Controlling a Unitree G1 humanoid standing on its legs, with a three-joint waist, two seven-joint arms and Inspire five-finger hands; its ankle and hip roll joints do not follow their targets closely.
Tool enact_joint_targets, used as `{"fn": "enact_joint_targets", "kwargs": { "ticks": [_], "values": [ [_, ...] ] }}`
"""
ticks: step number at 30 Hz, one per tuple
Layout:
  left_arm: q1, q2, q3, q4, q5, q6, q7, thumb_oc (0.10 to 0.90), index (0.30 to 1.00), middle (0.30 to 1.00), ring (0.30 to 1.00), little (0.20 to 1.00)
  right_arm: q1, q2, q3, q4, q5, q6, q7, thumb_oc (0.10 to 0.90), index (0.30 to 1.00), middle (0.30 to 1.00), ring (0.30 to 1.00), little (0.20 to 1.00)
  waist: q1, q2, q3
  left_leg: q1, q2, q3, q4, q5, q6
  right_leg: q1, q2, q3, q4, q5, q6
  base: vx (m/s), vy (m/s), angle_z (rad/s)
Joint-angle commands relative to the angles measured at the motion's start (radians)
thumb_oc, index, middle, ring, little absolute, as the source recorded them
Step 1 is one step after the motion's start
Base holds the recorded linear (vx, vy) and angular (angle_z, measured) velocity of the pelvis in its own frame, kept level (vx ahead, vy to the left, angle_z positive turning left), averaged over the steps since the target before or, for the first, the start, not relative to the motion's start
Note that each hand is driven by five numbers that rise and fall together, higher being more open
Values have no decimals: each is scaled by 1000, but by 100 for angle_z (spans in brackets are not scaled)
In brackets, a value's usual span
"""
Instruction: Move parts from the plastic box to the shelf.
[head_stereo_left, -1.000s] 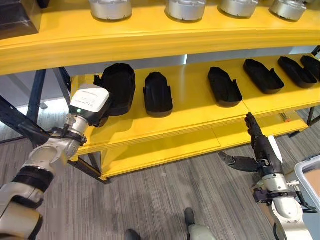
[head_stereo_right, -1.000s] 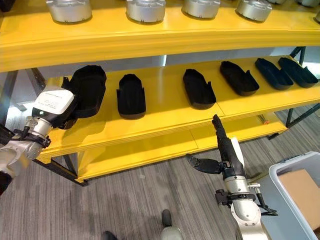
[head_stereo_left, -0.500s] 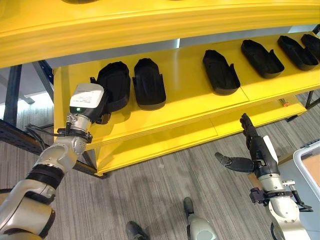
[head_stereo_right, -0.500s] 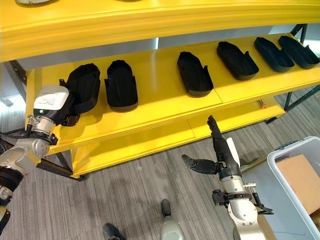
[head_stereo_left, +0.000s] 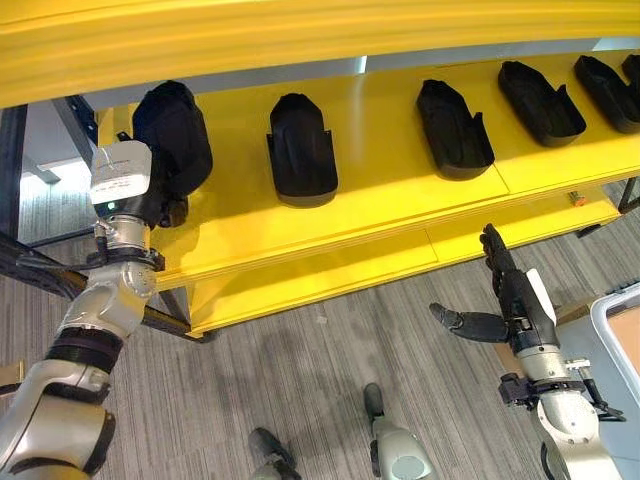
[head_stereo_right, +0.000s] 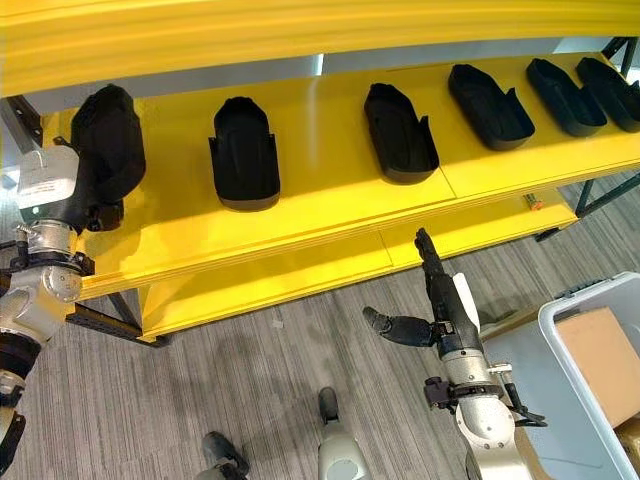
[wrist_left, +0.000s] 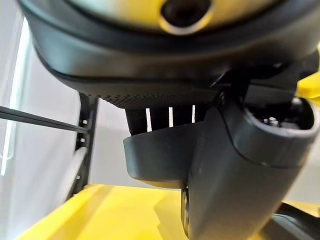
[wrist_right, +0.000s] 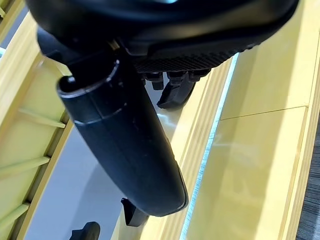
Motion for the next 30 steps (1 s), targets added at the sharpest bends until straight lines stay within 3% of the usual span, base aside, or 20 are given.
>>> {"fn": "enact_joint_targets", "kwargs": {
  "ticks": [1,14,30],
  "values": [
    [-111,94,139,-37,45,1,105,400,300,300,300,300,-59,-78,-75,-137,51,-81,-20,900,1000,1000,1000,1000,3,55,-58,5,151,-70,116,-20,-97,30,-76,1,113,-87,82,2,0,3],
    [-168,203,20,-14,195,2,26,400,300,300,300,300,-66,-78,-82,-135,41,-86,-17,900,1000,1000,1000,1000,6,50,-28,-27,147,-81,127,-27,-90,0,-76,9,114,-81,81,0,0,0],
    [-250,257,-79,87,190,-22,-49,400,300,300,300,300,-52,-68,-76,-154,43,-98,3,900,1000,1000,1000,1000,9,46,-17,-45,153,-81,138,-27,-91,-16,-73,13,112,-74,83,0,0,0]
  ]
}}
